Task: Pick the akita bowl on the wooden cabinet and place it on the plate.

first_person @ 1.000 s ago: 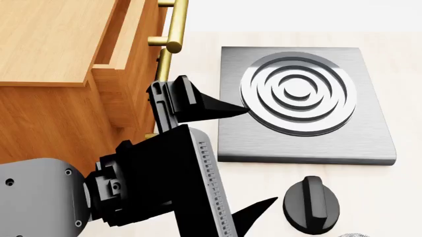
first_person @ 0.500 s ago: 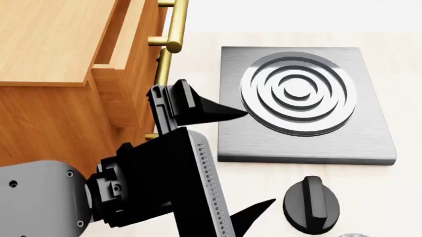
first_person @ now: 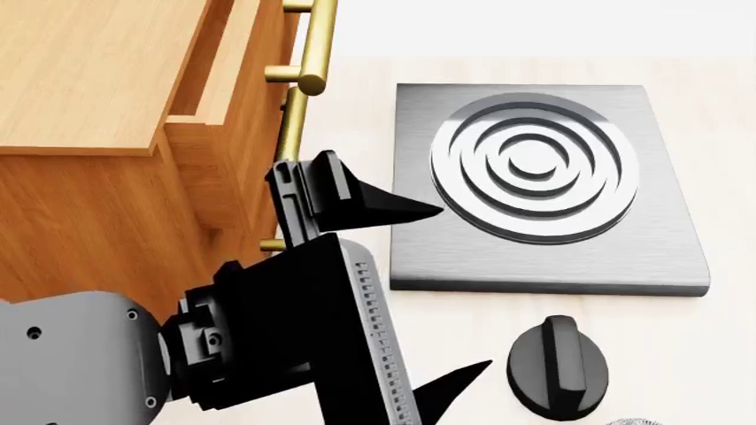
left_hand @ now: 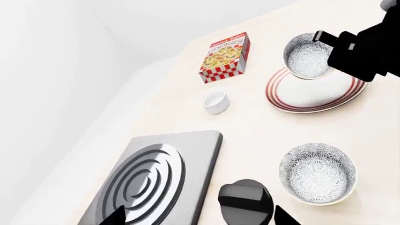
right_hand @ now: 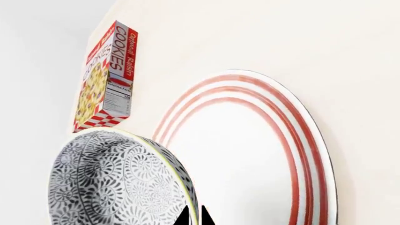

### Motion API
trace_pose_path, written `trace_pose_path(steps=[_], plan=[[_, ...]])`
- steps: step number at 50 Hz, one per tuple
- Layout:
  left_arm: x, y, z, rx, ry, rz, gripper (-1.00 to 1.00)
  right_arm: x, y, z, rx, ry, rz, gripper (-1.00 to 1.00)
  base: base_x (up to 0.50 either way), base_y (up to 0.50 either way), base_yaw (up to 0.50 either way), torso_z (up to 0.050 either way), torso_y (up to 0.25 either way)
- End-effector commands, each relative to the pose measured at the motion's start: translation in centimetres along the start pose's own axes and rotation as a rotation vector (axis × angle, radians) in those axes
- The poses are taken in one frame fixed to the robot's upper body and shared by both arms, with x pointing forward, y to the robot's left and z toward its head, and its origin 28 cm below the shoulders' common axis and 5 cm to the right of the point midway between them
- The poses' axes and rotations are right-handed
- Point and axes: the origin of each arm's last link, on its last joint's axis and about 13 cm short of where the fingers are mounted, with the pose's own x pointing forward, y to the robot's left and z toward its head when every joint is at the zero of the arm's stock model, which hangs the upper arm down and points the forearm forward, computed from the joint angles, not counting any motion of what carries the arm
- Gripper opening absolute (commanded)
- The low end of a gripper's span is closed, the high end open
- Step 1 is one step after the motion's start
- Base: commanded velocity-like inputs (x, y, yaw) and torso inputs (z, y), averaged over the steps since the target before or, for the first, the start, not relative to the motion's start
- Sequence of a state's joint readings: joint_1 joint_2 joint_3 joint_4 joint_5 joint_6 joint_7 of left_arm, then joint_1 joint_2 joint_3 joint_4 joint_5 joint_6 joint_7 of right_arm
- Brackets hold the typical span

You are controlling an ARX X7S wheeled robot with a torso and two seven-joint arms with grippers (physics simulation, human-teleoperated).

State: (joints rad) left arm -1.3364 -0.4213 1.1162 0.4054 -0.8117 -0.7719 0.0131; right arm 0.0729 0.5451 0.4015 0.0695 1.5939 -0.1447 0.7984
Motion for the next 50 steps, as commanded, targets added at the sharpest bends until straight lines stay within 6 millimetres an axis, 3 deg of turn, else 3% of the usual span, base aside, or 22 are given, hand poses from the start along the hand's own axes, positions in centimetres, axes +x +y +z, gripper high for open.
trace_pose_path(steps=[1, 20, 36, 37, 50], plan=[[0.2, 0.0, -0.1, -0.002, 0.002, -0.004, 1.0, 0.7, -0.2, 0.5, 0.005, -0.018, -0.004, -1.0, 0.0, 0.0, 0.0, 0.0, 0.0], [0.4, 0.1, -0.4, -0.008, 0.005, -0.007, 1.0, 2.5, -0.5, -0.6, -0.018, 0.012, -0.046, -1.0, 0.0, 0.0, 0.0, 0.0, 0.0], [0.4, -0.1, -0.9, -0.015, 0.01, -0.007, 1.0, 2.5, -0.8, -0.7, -0.023, 0.009, -0.035, -1.0, 0.0, 0.0, 0.0, 0.0, 0.001], [0.4, -0.1, -0.9, -0.016, 0.01, -0.007, 1.0, 2.5, -0.9, -0.7, -0.021, 0.013, -0.027, 1.0, 0.0, 0.0, 0.0, 0.0, 0.0], [0.5, -0.1, -1.1, -0.022, 0.012, -0.007, 1.0, 2.0, -1.0, -0.7, -0.042, 0.005, -0.007, 1.0, 0.0, 0.0, 0.0, 0.0, 0.0]])
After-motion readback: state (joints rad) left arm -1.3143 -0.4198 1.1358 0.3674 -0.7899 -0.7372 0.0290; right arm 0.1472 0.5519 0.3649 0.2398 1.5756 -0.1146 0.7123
